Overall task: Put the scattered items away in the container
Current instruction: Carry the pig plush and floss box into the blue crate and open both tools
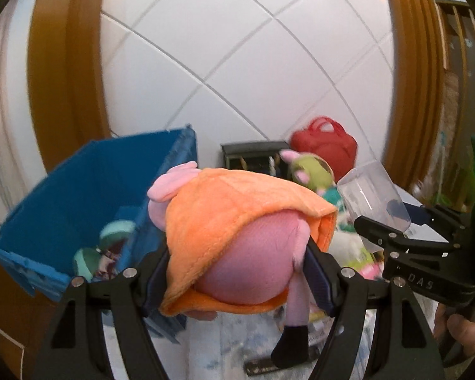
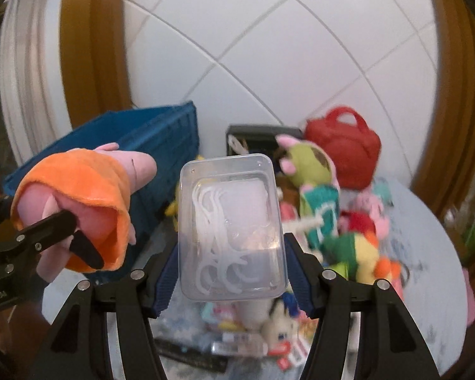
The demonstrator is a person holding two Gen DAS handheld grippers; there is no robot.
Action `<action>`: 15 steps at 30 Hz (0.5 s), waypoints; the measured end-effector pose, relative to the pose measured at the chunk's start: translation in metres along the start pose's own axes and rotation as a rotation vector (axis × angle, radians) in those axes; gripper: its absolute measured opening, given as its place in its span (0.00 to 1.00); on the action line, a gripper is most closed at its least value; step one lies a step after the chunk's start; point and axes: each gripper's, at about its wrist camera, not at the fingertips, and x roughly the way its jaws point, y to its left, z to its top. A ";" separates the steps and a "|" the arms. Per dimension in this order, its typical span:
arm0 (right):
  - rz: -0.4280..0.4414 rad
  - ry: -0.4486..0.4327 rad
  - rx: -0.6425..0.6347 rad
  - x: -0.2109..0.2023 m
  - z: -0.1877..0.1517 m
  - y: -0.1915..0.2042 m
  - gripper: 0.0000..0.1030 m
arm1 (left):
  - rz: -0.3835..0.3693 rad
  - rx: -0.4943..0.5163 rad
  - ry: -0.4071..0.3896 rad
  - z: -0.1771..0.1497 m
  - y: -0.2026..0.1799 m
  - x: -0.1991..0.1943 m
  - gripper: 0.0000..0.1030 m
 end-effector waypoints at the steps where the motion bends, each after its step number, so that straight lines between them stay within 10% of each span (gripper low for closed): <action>1: 0.015 -0.009 -0.008 0.002 0.007 0.002 0.59 | 0.010 -0.005 -0.006 0.004 0.003 0.000 0.71; 15: 0.231 -0.078 -0.108 0.059 0.086 0.112 0.59 | 0.249 -0.128 -0.041 0.038 0.146 0.007 0.71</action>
